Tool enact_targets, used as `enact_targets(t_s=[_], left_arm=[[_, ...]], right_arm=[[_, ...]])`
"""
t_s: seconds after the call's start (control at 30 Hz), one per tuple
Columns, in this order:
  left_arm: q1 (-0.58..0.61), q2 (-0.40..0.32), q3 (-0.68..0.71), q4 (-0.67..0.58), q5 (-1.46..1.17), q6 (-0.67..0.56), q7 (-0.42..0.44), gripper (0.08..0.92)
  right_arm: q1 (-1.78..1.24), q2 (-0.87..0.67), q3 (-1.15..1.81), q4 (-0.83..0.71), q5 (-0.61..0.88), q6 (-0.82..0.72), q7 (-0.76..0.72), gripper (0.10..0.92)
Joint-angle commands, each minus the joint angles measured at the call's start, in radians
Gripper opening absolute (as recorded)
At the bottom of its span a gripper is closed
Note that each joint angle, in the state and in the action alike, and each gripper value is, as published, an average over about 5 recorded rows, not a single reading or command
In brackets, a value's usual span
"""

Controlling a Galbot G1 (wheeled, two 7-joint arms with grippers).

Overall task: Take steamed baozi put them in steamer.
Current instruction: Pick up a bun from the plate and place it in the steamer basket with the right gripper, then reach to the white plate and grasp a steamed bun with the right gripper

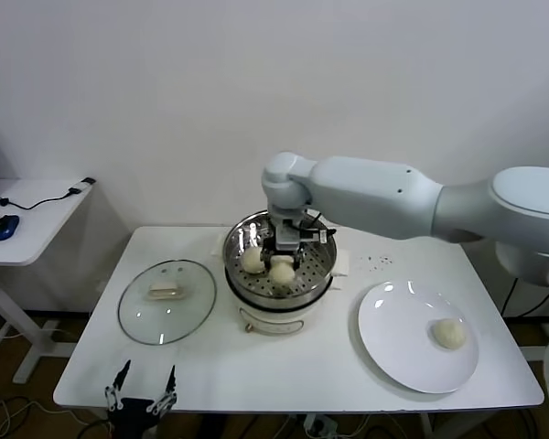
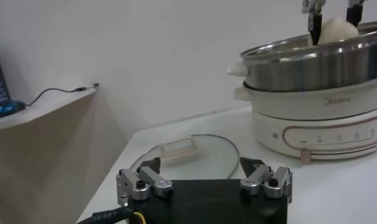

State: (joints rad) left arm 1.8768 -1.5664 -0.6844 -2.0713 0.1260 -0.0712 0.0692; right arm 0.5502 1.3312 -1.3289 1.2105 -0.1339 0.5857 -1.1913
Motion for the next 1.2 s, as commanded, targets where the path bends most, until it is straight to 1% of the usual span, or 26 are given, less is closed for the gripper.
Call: enact_targets(t_s=[0.03, 0.3, 0.4, 0.53, 0.63, 0.77, 0.87, 0.97, 1.03, 1.1, 1.2], left_arm=[[0.002, 0.002, -0.004, 0.008, -0.008, -0.003, 0.0, 0.823], [-0.001, 0.001, -0.003, 0.011, -0.009, -0.004, 0.0, 0.823], [-0.001, 0.001, -0.004, 0.011, -0.013, -0.004, 0.0, 0.823], [-0.002, 0.002, -0.006, 0.016, -0.015, -0.005, -0.001, 0.823], [-0.001, 0.002, -0.007, 0.017, -0.016, -0.006, -0.001, 0.823], [0.0, 0.003, -0.007, 0.012, -0.018, -0.006, -0.001, 0.823], [-0.001, 0.005, -0.007, 0.01, -0.021, -0.006, -0.001, 0.823], [-0.002, 0.007, -0.005, 0.005, -0.021, -0.006, 0.0, 0.823], [-0.002, 0.01, -0.003, 0.001, -0.022, -0.005, 0.0, 0.823], [-0.004, 0.013, -0.002, -0.002, -0.022, -0.003, 0.0, 0.823], [-0.008, 0.015, -0.001, -0.004, -0.023, -0.001, 0.0, 0.823]], right_arm=[[-0.068, 0.041, -0.001, -0.027, -0.016, 0.022, 0.005, 0.594], [-0.082, 0.032, -0.003, -0.031, -0.029, 0.014, 0.007, 0.596], [-0.082, 0.031, 0.008, -0.034, -0.042, 0.017, 0.007, 0.632], [-0.077, 0.029, 0.029, -0.05, -0.06, 0.031, -0.001, 0.743], [-0.065, 0.019, 0.053, -0.058, -0.07, 0.043, -0.002, 0.803], [-0.007, -0.023, 0.082, -0.055, -0.042, 0.043, 0.003, 0.821], [0.063, -0.087, 0.072, -0.064, 0.008, 0.014, 0.035, 0.823], [0.15, -0.18, -0.006, -0.058, 0.11, -0.094, 0.128, 0.823], [0.211, -0.253, -0.078, -0.039, 0.237, -0.244, 0.196, 0.823], [0.261, -0.319, -0.133, -0.012, 0.388, -0.409, 0.235, 0.823], [0.309, -0.415, -0.181, 0.051, 0.57, -0.626, 0.227, 0.823]])
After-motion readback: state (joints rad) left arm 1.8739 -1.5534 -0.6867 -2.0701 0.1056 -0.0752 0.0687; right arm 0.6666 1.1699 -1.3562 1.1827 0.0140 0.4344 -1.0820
